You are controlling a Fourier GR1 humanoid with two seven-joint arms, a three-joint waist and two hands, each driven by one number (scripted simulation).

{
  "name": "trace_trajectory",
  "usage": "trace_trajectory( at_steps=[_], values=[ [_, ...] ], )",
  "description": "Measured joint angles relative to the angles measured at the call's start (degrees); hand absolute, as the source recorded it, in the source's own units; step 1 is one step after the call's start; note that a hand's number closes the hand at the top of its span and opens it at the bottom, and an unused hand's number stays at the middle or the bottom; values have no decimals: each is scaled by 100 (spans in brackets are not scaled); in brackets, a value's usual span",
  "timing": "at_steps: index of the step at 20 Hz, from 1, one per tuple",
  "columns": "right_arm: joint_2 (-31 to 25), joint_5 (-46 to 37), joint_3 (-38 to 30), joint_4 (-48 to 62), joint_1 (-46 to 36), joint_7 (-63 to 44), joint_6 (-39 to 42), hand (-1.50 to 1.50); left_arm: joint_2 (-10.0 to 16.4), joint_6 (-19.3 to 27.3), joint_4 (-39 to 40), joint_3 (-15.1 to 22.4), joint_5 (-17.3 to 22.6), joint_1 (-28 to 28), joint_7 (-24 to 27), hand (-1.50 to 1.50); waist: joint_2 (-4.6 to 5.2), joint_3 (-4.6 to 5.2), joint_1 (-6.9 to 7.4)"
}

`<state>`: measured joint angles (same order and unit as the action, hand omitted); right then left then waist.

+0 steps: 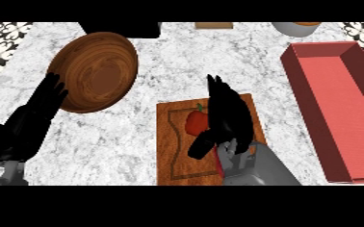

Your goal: Pick the bell pepper from the cutting board and place it in the cardboard box

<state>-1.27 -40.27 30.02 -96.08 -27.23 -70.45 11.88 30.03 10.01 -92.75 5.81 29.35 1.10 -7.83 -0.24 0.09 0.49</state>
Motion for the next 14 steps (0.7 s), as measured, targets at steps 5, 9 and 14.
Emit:
trace_trajectory(
  at_steps=[5,9,14],
  values=[
    [11,149,121,307,-281,-68,-87,-150,20,-62,43,-110,19,79,-102,0,8,-1,8],
    [13,163,209,359,-401,-56,-98,-150,-54,-70,35,-133,-75,20,-39,0,3,-6,-3],
    [17,169,185,710,-673,56,-110,-150,-108,-109,5,-152,-135,21,-98,0,8,-8,1]
  ],
)
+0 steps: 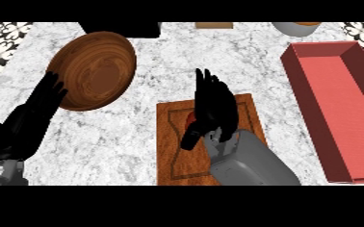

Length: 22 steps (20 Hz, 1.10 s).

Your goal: Pick the bell pepper from the cutting board and place it in the cardboard box

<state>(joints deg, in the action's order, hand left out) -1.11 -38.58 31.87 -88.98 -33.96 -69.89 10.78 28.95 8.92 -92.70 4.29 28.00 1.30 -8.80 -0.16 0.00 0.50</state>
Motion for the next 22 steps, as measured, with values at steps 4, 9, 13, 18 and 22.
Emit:
trace_trajectory(
  at_steps=[4,9,13,18,22],
  values=[
    [-4,53,49,275,-127,-7,-9,-150,-54,-23,-10,-11,-32,-15,-5,0,0,2,9],
    [-7,179,119,570,-245,-15,-37,-150,-136,-44,102,-36,-122,2,78,0,5,5,8],
    [-8,213,146,793,-235,15,-86,-150,-158,-98,216,-99,-114,112,43,0,8,5,-11],
    [-6,210,62,1069,-290,37,-97,-150,-132,-204,126,-170,-96,-2,16,0,4,4,9],
    [-6,289,111,1263,-343,43,-138,-150,-184,-165,158,-158,-195,83,-26,0,8,3,8]
  ],
)
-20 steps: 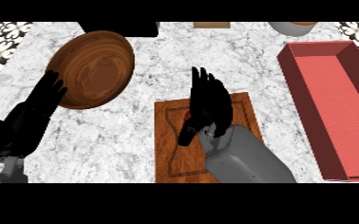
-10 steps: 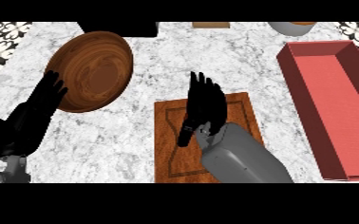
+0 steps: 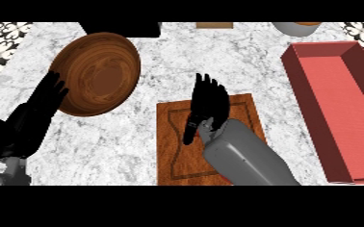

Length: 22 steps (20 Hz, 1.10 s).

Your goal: Pick the bell pepper from the cutting board and place it in the cardboard box

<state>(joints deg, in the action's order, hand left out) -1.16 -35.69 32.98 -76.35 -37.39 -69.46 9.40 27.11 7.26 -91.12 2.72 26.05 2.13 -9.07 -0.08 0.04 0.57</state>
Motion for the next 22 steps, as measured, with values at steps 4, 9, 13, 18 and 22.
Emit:
trace_trajectory(
  at_steps=[4,9,13,18,22],
  values=[
    [1,127,67,201,-49,3,-82,-150,-25,6,-192,-7,4,-83,-128,0,-3,-1,29],
    [6,195,148,351,86,78,-127,-150,-92,27,-200,-40,-65,-69,-153,0,-1,-1,-7],
    [10,187,158,470,170,129,-175,-150,-121,7,-289,-75,-96,-128,-198,0,-4,-4,-9],
    [12,191,181,609,197,151,-266,-150,-151,-58,-370,-125,-118,-182,-239,0,-2,-3,-4],
    [16,193,186,717,167,172,-315,150,-193,-113,-198,-192,-177,-71,-204,0,3,-3,-20]
  ],
)
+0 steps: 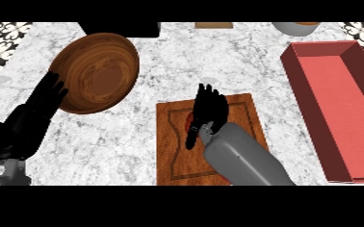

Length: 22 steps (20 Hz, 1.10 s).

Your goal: Pick the bell pepper from the cutting board and place it in the cardboard box

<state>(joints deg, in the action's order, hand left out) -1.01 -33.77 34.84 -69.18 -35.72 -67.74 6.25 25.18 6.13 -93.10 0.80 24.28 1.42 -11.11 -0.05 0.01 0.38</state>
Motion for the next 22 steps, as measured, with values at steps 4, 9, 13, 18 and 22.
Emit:
trace_trajectory(
  at_steps=[4,9,13,18,22],
  values=[
    [-10,-224,-40,59,22,178,-29,150,-27,-47,-44,-86,-15,33,-114,0,-2,-1,-7],
    [-2,-394,50,221,-54,337,-85,150,-34,-208,-39,-237,-46,-13,-109,0,-7,2,7],
    [-132,-419,-321,590,-211,626,-130,150,-204,-194,15,-168,-198,4,-55,0,-4,-1,11],
    [-688,-252,-1210,1360,-630,1227,-164,150,-264,-225,-3,-205,-235,-22,-57,0,20,-2,31],
    [-879,-335,-1633,1967,-895,1651,-254,150,-343,-243,-68,-245,-319,-61,-88,0,20,-2,32]
  ],
)
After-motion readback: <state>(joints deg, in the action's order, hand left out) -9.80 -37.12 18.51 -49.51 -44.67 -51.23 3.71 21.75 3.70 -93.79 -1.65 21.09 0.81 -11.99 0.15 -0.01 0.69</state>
